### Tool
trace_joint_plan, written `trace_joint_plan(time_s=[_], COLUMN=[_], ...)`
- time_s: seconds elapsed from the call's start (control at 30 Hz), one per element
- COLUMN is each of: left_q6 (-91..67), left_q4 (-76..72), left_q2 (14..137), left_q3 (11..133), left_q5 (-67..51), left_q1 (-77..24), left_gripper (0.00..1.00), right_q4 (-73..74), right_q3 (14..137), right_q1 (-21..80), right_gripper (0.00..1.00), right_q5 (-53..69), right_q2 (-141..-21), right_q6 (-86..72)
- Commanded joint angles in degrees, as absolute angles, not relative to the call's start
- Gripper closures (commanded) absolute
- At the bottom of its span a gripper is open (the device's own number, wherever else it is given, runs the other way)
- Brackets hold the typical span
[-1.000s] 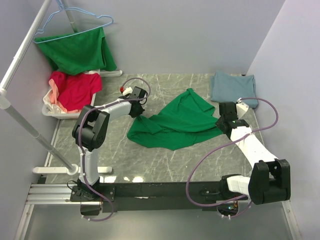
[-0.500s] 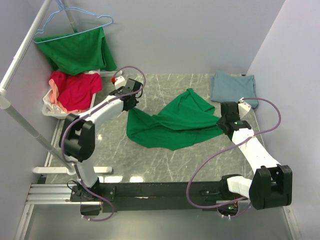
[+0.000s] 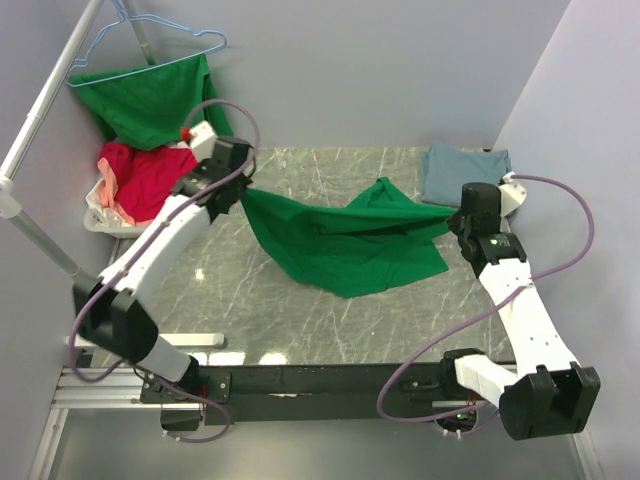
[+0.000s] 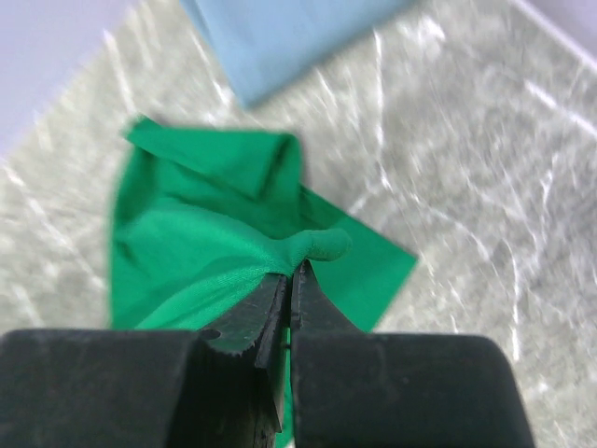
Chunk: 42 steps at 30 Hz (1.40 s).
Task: Fold and stack the t-shirts
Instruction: Flatten the tshirt out
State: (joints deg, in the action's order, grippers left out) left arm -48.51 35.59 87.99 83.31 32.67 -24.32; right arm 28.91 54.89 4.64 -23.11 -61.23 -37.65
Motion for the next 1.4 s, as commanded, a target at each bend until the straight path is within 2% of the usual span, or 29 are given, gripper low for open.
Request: trace_joint_plan(time_s=[0.0,0.1,0.37,0.6,0.7,0.9,1.1,1.37], left_q6=[-44.65,-42.63,-39.11,-38.41,-37.88,-35.33,-30.86,-25.14], left_q4=[35.77,35.16,30.94,27.96,25.15,20.66,8.89,2.11], left_q2=[78.25,73.68,61.62,46.96,44.83,54.02,65.98,74.97], left_q3=[88.41,90.78,94.04,91.06,90.44,93.51,94.65,103.44], left_q5=[35.07,34.37,28.13,22.51,21.97,24.35,24.35,23.20], left_q1=[-21.80,-21.62,-21.62,-21.62,-21.62,-21.62,-21.62,-21.62], left_gripper=[0.99,0.99,0.99,0.99,0.99,0.99,0.99,0.99], right_q4=[29.45,27.52,25.49,28.47,28.30,22.07,15.83,13.09], right_q3=[61.60,63.80,69.61,71.46,71.11,68.91,69.78,73.47], right_q1=[3.69,3.52,3.43,3.51,3.43,3.60,3.43,3.51], right_gripper=[1.00,1.00,1.00,1.00,1.00,1.00,1.00,1.00], right_q5=[-24.27,-21.72,-5.56,2.62,4.04,4.13,4.74,6.06], right_q2=[-58.01,-55.90,-47.47,-38.77,-37.27,-45.59,-57.02,-63.19], right_q6=[-36.04,-35.42,-34.98,-34.63,-35.15,-37.09,-38.76,-39.38])
